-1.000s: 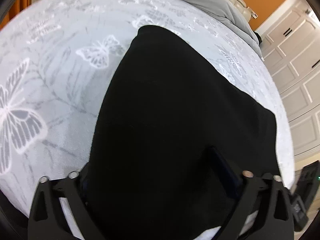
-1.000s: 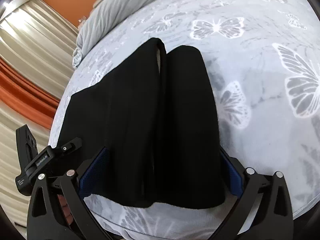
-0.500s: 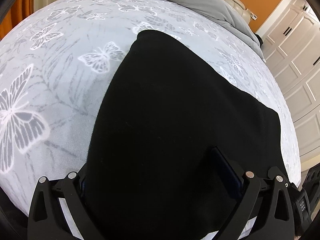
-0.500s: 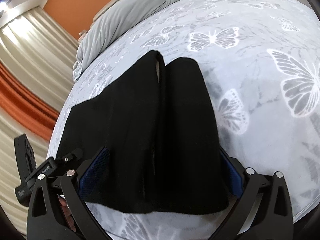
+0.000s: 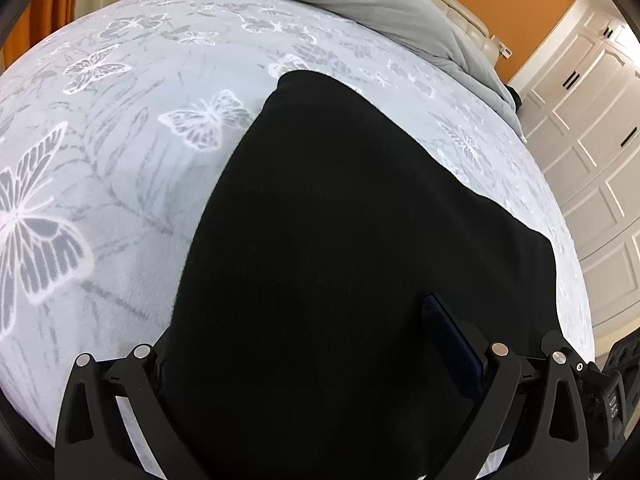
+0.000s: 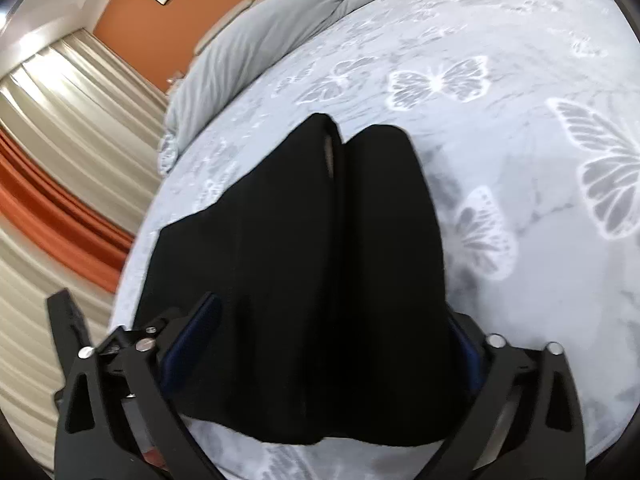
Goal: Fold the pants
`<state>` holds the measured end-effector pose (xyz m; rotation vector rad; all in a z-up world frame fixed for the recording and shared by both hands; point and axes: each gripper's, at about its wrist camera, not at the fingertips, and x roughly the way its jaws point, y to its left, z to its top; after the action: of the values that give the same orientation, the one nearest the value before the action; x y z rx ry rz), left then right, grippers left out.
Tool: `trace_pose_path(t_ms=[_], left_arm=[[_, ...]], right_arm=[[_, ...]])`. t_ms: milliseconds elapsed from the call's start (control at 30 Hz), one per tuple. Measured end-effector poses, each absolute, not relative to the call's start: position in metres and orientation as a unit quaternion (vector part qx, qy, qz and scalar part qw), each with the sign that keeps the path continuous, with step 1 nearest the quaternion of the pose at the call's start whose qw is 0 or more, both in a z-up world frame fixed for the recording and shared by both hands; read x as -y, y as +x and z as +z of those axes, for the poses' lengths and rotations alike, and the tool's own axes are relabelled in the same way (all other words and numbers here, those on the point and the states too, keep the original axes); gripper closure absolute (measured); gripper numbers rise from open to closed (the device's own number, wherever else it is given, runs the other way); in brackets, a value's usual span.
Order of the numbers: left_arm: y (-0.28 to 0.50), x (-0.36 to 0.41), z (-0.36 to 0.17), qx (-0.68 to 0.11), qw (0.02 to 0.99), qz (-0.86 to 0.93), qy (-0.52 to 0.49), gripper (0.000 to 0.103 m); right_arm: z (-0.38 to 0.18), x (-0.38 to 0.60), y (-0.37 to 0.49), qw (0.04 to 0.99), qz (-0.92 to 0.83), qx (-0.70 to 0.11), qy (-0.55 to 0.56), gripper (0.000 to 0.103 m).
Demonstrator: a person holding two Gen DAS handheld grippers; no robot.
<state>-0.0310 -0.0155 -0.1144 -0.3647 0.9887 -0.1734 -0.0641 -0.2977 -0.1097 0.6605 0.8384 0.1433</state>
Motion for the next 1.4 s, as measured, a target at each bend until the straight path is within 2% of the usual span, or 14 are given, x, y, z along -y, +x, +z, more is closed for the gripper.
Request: trace_pose_path(t_ms=[33, 100, 167, 233, 333, 500, 533, 567, 633, 700, 767, 833, 1167, 1400], left_arm=[[-0.031, 0.016, -0.114, -0.471, 0.861, -0.083, -0.173, 0.005], [-0.03, 0.014, -0.113, -0.471, 0.86, -0.091, -0.177, 0.01], [-0.034, 0.011, -0.106, -0.464, 0.861, -0.098, -0.182, 0.04], [-0.043, 0.004, -0.095, -0.458, 0.863, -0.11, -0.183, 0.063], [-0.055, -0.007, -0.089, -0.469, 0.847, -0.143, -0.206, 0.061], [-0.053, -0.012, -0.113, -0.503, 0.818, -0.145, -0.237, 0.032], [-0.051, -0.008, -0.114, -0.506, 0.816, -0.153, -0.232, 0.02], [-0.048, -0.003, -0.115, -0.507, 0.817, -0.159, -0.221, 0.015], [-0.052, 0.012, -0.113, -0.497, 0.835, -0.147, -0.185, 0.015], [-0.055, 0.02, -0.109, -0.481, 0.849, -0.142, -0.163, 0.028], [-0.059, 0.018, -0.101, -0.469, 0.858, -0.137, -0.157, 0.061], [-0.065, 0.015, -0.084, -0.457, 0.866, -0.143, -0.144, 0.071], [-0.104, 0.012, 0.017, -0.41, 0.89, -0.168, -0.106, 0.075], [-0.145, -0.001, 0.104, -0.318, 0.924, -0.194, -0.084, 0.075]], right_arm=[[-0.113, 0.3, -0.062, 0.854, 0.08, -0.4, 0.324, 0.044], [-0.115, 0.306, -0.061, 0.84, 0.102, -0.403, 0.349, 0.054], [-0.107, 0.304, -0.065, 0.844, 0.114, -0.396, 0.343, 0.06], [-0.092, 0.301, -0.076, 0.848, 0.14, -0.387, 0.333, 0.061], [-0.089, 0.3, -0.09, 0.847, 0.147, -0.391, 0.329, 0.06], [-0.129, 0.319, -0.083, 0.8, 0.132, -0.427, 0.401, 0.05], [-0.13, 0.321, -0.081, 0.799, 0.134, -0.428, 0.401, 0.05], [-0.131, 0.321, -0.079, 0.8, 0.136, -0.427, 0.398, 0.05], [-0.131, 0.318, -0.076, 0.809, 0.131, -0.424, 0.385, 0.052], [-0.123, 0.311, -0.077, 0.825, 0.13, -0.418, 0.358, 0.058], [-0.112, 0.303, -0.08, 0.837, 0.131, -0.409, 0.34, 0.061], [-0.095, 0.297, -0.086, 0.849, 0.139, -0.393, 0.324, 0.062], [-0.013, 0.258, -0.122, 0.878, 0.211, -0.323, 0.284, 0.063], [0.056, 0.256, -0.158, 0.897, 0.254, -0.243, 0.266, 0.063]])
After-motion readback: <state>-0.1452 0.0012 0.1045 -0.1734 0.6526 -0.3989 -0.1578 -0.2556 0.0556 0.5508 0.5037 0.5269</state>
